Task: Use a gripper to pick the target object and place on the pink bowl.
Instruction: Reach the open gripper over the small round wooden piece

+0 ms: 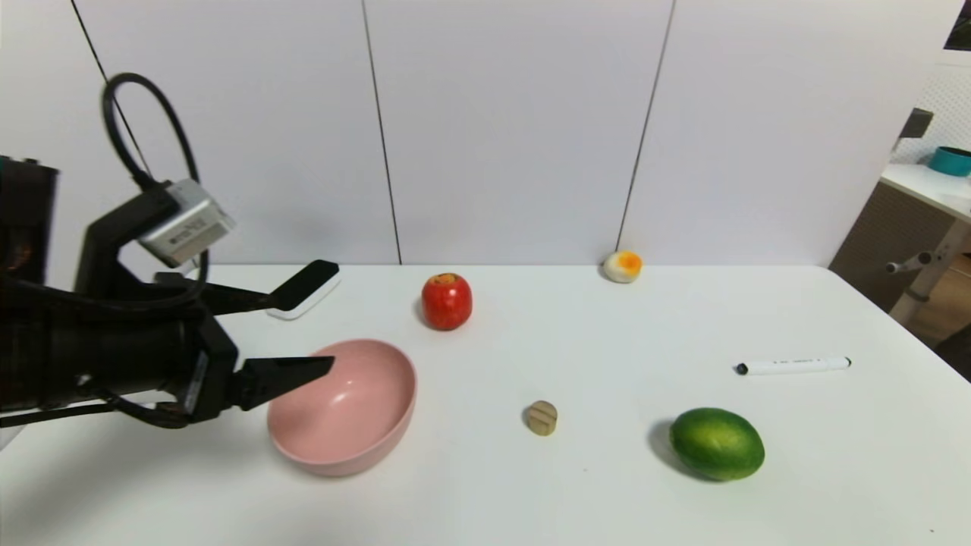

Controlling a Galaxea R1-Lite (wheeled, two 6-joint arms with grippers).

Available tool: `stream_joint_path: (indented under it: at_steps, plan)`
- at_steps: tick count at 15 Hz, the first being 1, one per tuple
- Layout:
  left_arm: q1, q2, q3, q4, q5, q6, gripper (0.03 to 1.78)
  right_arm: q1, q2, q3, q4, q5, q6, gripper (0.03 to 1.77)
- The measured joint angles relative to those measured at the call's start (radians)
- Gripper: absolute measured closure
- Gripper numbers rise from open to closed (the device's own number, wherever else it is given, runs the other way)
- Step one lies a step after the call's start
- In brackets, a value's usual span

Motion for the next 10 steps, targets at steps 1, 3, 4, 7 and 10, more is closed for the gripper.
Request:
stream_joint_path:
  at_steps: [1, 3, 4, 7, 10]
  plan:
    - [-0.043, 0.045, -0.017, -0.003, -0.001, 0.001, 0.12, 0.0, 0.0, 0.0, 0.0, 0.0, 0.0, 0.09]
    - [-0.116, 0.12, -0.054, -0.005, -0.002, 0.003, 0.12, 0.0, 0.0, 0.0, 0.0, 0.0, 0.0, 0.09]
    - [-0.152, 0.158, -0.076, -0.006, -0.002, 0.004, 0.12, 0.0, 0.0, 0.0, 0.0, 0.0, 0.0, 0.09]
    - [-0.244, 0.266, -0.146, -0.007, -0.002, 0.008, 0.12, 0.0, 0.0, 0.0, 0.0, 0.0, 0.0, 0.09]
    - [-0.315, 0.358, -0.209, -0.007, -0.002, 0.018, 0.12, 0.0, 0.0, 0.0, 0.0, 0.0, 0.0, 0.09]
